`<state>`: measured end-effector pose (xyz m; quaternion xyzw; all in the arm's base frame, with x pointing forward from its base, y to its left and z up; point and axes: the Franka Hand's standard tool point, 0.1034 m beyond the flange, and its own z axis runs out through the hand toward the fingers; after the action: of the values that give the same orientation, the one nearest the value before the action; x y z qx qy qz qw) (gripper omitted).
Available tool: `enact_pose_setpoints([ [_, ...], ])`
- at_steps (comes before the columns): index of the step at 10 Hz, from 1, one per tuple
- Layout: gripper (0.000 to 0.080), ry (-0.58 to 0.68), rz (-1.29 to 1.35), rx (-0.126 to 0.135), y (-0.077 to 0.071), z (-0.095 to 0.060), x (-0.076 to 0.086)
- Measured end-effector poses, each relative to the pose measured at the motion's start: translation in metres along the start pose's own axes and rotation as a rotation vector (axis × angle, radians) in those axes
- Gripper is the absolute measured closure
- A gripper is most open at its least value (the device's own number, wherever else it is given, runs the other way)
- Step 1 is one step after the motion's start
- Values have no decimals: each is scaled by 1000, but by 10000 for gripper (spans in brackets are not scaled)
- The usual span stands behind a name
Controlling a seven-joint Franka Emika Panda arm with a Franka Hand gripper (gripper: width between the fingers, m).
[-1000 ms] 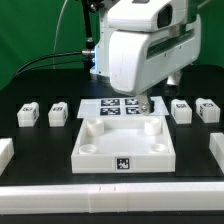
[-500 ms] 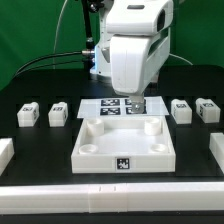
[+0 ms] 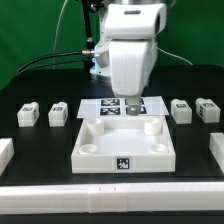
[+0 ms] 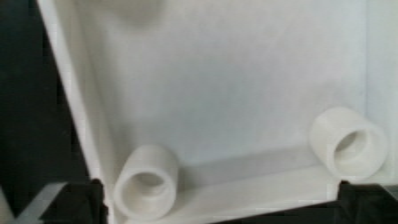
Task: Assemble one leg
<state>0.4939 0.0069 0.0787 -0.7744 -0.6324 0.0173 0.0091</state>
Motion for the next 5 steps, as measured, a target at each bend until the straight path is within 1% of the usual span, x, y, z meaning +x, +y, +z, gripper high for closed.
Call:
enact_pose_setpoints([
  [2,150,5,-148,3,-18,14,-23],
  [3,150,-4,-153,19,-24,12,-23],
  [4,150,-3,-155,15,-22,11,-22],
  [5,150,-3,-154,18,-23,13,-23],
])
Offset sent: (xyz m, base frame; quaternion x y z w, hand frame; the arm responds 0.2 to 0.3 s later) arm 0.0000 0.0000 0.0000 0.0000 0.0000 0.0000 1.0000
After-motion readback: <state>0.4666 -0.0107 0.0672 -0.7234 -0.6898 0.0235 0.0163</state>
